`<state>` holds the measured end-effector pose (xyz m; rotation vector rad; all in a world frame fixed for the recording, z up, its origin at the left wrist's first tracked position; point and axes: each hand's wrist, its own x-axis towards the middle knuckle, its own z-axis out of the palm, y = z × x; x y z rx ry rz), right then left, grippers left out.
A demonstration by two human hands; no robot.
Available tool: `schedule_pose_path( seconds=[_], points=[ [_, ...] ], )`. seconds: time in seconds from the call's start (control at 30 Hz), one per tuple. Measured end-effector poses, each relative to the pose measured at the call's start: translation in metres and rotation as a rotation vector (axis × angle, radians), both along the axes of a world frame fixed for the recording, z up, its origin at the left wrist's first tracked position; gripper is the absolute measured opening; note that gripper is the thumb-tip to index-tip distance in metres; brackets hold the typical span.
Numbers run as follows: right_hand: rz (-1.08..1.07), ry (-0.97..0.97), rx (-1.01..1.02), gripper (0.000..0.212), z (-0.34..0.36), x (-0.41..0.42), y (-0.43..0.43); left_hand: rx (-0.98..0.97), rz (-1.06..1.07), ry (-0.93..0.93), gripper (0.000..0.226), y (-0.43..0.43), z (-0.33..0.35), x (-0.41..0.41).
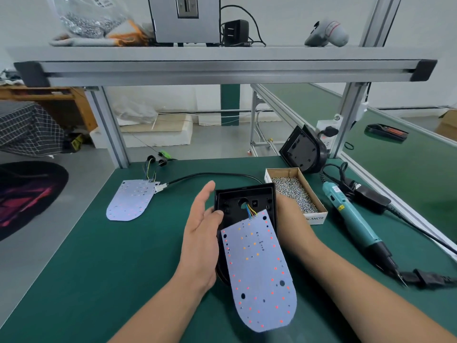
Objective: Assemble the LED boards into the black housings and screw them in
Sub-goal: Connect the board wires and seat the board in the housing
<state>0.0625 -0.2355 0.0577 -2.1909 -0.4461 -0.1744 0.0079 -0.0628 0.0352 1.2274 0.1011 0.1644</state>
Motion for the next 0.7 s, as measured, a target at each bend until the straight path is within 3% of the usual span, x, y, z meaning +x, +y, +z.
schedule_pose_path(
  seconds=[0.17, 0.33, 0.43, 0.53, 0.63, 0.7],
  points=[
    [0.021, 0.064, -0.015, 0.026, 0.003, -0.004, -0.003, 0.016, -0.066, -0.004, 0.029, -0.001, 0.0, -0.001],
    [0.07, -0.056, -0.227, 0.035, 0.013, -0.005, -0.006, 0.065, -0.122, -0.061, 0.05, -0.001, -0.003, -0.001],
    [0.057, -0.072, -0.219, 0.044, 0.011, 0.0, -0.009, 0.089, -0.133, -0.079, 0.055, 0.0, -0.006, 0.0],
    [0.038, -0.081, -0.234, 0.021, 0.006, 0.0, -0.012, 0.105, -0.128, -0.094, 0.054, 0.001, -0.005, 0.001],
    [-0.017, -0.053, -0.2, 0.038, 0.002, 0.005, -0.014, 0.092, -0.142, -0.117, 0.056, 0.005, -0.005, 0.002],
    [-0.05, 0.015, -0.317, 0.04, 0.001, 0.013, -0.012, 0.094, -0.136, -0.126, 0.056, 0.006, -0.005, 0.003]
  ],
)
